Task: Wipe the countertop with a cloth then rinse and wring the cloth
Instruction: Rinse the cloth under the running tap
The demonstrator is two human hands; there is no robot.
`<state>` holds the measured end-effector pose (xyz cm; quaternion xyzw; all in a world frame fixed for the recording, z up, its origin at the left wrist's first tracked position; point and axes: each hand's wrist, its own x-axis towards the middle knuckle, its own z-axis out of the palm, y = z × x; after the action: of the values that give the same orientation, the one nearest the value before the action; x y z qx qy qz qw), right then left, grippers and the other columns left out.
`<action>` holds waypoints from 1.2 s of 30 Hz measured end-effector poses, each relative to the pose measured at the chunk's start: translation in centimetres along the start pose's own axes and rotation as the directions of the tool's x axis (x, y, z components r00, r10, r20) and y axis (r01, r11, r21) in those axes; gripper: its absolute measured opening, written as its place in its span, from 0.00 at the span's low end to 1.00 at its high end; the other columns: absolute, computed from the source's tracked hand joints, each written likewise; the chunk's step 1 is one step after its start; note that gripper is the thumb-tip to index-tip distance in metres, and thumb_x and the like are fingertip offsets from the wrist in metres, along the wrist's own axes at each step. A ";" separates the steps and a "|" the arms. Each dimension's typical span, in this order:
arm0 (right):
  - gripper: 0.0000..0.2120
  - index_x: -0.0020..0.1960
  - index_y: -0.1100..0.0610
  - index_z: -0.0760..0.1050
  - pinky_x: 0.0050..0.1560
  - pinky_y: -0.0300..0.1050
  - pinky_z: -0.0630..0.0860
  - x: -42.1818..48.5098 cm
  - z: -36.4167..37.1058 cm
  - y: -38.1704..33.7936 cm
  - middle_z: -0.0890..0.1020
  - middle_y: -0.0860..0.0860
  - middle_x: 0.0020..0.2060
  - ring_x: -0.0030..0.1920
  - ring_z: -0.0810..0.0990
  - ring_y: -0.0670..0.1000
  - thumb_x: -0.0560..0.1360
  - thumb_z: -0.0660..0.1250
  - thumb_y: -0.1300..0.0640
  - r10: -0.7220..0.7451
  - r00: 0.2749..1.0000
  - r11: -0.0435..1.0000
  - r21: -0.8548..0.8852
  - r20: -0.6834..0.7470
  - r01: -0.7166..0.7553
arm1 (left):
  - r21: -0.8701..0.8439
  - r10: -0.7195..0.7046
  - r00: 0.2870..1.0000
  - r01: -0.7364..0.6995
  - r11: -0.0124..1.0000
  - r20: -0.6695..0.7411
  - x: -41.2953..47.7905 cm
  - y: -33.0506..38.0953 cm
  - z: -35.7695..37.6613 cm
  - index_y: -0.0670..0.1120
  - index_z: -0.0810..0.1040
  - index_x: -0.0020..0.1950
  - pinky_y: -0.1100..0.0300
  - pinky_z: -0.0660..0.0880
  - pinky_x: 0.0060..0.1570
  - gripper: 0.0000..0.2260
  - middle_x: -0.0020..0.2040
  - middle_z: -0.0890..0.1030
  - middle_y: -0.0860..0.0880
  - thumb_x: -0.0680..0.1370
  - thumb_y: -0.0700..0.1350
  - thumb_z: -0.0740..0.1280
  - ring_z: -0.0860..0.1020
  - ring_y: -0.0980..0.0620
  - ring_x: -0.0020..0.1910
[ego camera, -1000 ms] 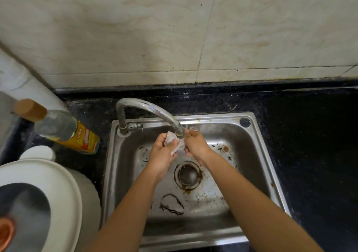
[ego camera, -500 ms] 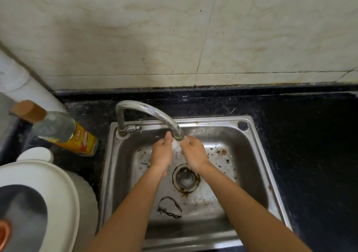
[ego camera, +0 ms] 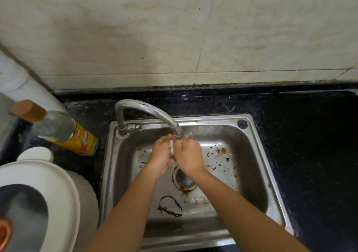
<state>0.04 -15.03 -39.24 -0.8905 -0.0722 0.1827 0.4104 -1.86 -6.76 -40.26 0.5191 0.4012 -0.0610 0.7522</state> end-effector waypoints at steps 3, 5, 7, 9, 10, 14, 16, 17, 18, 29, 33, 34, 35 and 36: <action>0.19 0.36 0.55 0.72 0.34 0.43 0.73 0.7 0.3 0.7 0.79 0.53 0.33 0.34 0.77 0.52 0.82 0.55 0.51 0.113 0.992 0.992 0.041 0.052 -0.115 | 0.071 0.035 0.999 -0.035 0.997 0.001 -0.2 0.0 0.1 0.42 0.76 0.51 0.61 0.72 0.33 0.09 0.35 0.80 0.49 0.82 0.43 0.58 0.76 0.54 0.34; 0.15 0.44 0.59 0.75 0.35 0.43 0.72 1.9 -0.4 1.0 0.79 0.53 0.36 0.35 0.76 0.50 0.82 0.57 0.52 0.211 0.973 0.972 0.088 0.089 -0.219 | 0.056 0.059 0.997 -0.061 0.997 0.041 -0.6 0.0 0.2 0.44 0.77 0.48 0.58 0.76 0.47 0.09 0.44 0.82 0.48 0.82 0.42 0.58 0.79 0.53 0.45; 0.11 0.51 0.61 0.74 0.36 0.42 0.70 2.6 -1.0 1.0 0.78 0.52 0.37 0.36 0.75 0.49 0.81 0.59 0.53 0.228 0.967 0.959 0.147 0.118 -0.244 | 0.053 0.072 0.996 -0.074 0.996 0.044 -0.8 -0.2 0.0 0.48 0.78 0.49 0.53 0.74 0.57 0.09 0.48 0.82 0.48 0.82 0.42 0.58 0.78 0.51 0.51; 0.05 0.52 0.60 0.70 0.36 0.39 0.70 2.1 -1.4 0.6 0.77 0.51 0.38 0.40 0.76 0.50 0.80 0.60 0.58 0.159 0.975 0.961 0.204 0.154 -0.189 | 0.205 0.128 0.991 -0.119 0.972 -0.032 -0.4 -0.5 -0.1 0.48 0.77 0.52 0.51 0.75 0.58 0.10 0.49 0.81 0.48 0.83 0.46 0.56 0.78 0.51 0.52; 0.04 0.53 0.60 0.69 0.35 0.37 0.71 1.6 -1.3 0.3 0.78 0.52 0.40 0.42 0.77 0.50 0.80 0.61 0.60 0.116 0.979 0.962 0.226 0.165 -0.152 | 0.255 0.164 0.983 -0.139 0.957 -0.082 -0.3 -0.6 -0.2 0.48 0.76 0.53 0.50 0.75 0.57 0.12 0.50 0.81 0.47 0.83 0.48 0.54 0.79 0.50 0.51; 0.09 0.59 0.60 0.68 0.36 0.31 0.74 0.0 -0.6 -0.2 0.80 0.53 0.48 0.45 0.79 0.45 0.81 0.60 0.57 0.048 0.979 0.940 0.322 0.196 -0.111 | 0.196 0.164 0.972 -0.130 0.972 -0.170 -0.4 -0.3 0.5 0.44 0.78 0.55 0.47 0.75 0.54 0.17 0.51 0.82 0.39 0.83 0.51 0.52 0.80 0.46 0.50; 0.09 0.59 0.60 0.67 0.33 0.29 0.74 0.0 -0.6 -0.3 0.80 0.52 0.46 0.43 0.79 0.43 0.82 0.59 0.56 0.058 0.979 0.936 0.330 0.197 -0.122 | 0.090 0.090 0.978 -0.075 0.993 -0.186 -0.5 -0.3 1.0 0.44 0.79 0.52 0.44 0.76 0.49 0.17 0.47 0.83 0.42 0.82 0.52 0.55 0.80 0.53 0.41; 0.10 0.58 0.61 0.68 0.33 0.30 0.74 0.0 -0.6 -0.4 0.80 0.53 0.45 0.42 0.80 0.44 0.82 0.58 0.56 0.067 0.979 0.937 0.324 0.193 -0.128 | 0.037 0.059 0.979 -0.053 0.998 -0.194 -0.6 -0.4 1.1 0.43 0.80 0.50 0.46 0.77 0.40 0.17 0.42 0.83 0.43 0.82 0.53 0.56 0.79 0.55 0.33; 0.09 0.57 0.61 0.69 0.34 0.33 0.74 0.1 -0.6 -0.4 0.81 0.54 0.44 0.42 0.80 0.47 0.82 0.59 0.56 0.081 0.980 0.941 0.310 0.183 -0.136 | 0.007 0.041 0.979 -0.040 0.999 -0.201 -0.6 -0.5 1.1 0.43 0.80 0.48 0.52 0.75 0.30 0.19 0.36 0.82 0.45 0.82 0.54 0.56 0.76 0.55 0.27; 0.09 0.45 0.54 0.74 0.26 0.38 0.67 2.1 -1.8 -0.7 0.76 0.50 0.31 0.28 0.72 0.46 0.81 0.58 0.57 0.208 0.955 0.970 0.084 0.209 -0.230 | 0.286 0.088 0.996 -0.080 0.955 -0.015 -1.2 -0.9 -1.0 0.44 0.74 0.51 0.62 0.68 0.26 0.12 0.35 0.75 0.47 0.83 0.48 0.53 0.71 0.54 0.29; 0.06 0.46 0.58 0.75 0.31 0.42 0.77 2.1 -1.8 -0.3 0.82 0.58 0.40 0.34 0.79 0.52 0.80 0.61 0.61 0.206 0.918 0.919 0.256 0.340 -0.301 | 0.367 0.216 0.976 -0.200 0.908 -0.002 -0.7 -0.4 -2.9 0.46 0.76 0.52 0.65 0.77 0.41 0.08 0.48 0.80 0.46 0.79 0.35 0.61 0.79 0.51 0.45; 0.05 0.46 0.59 0.75 0.33 0.42 0.78 2.0 -1.7 -0.1 0.82 0.59 0.43 0.37 0.80 0.52 0.80 0.62 0.62 0.211 0.914 0.901 0.292 0.347 -0.319 | 0.408 0.257 0.966 -0.235 0.882 0.000 -0.4 -0.3 -3.4 0.47 0.77 0.51 0.65 0.77 0.43 0.10 0.50 0.81 0.46 0.77 0.34 0.63 0.79 0.52 0.46; 0.04 0.45 0.59 0.75 0.35 0.43 0.80 1.8 -1.7 0.0 0.82 0.59 0.44 0.39 0.81 0.52 0.79 0.64 0.63 0.218 0.913 0.879 0.337 0.345 -0.338 | 0.432 0.287 0.958 -0.253 0.866 -0.015 -0.2 -0.2 -3.9 0.49 0.78 0.51 0.61 0.78 0.46 0.10 0.51 0.81 0.46 0.76 0.34 0.65 0.80 0.51 0.47; 0.02 0.46 0.61 0.75 0.36 0.43 0.81 1.7 -1.8 0.0 0.82 0.59 0.44 0.40 0.81 0.52 0.78 0.65 0.64 0.224 0.912 0.849 0.390 0.344 -0.356 | 0.431 0.314 0.948 -0.264 0.863 -0.049 0.0 -0.1 -4.2 0.49 0.78 0.51 0.55 0.78 0.50 0.10 0.51 0.82 0.45 0.76 0.35 0.66 0.80 0.49 0.48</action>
<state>2.31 -15.84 -38.61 -0.7374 0.0496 0.3814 0.5552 -4.19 -3.30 -40.91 0.7253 0.3399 -0.0015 0.5987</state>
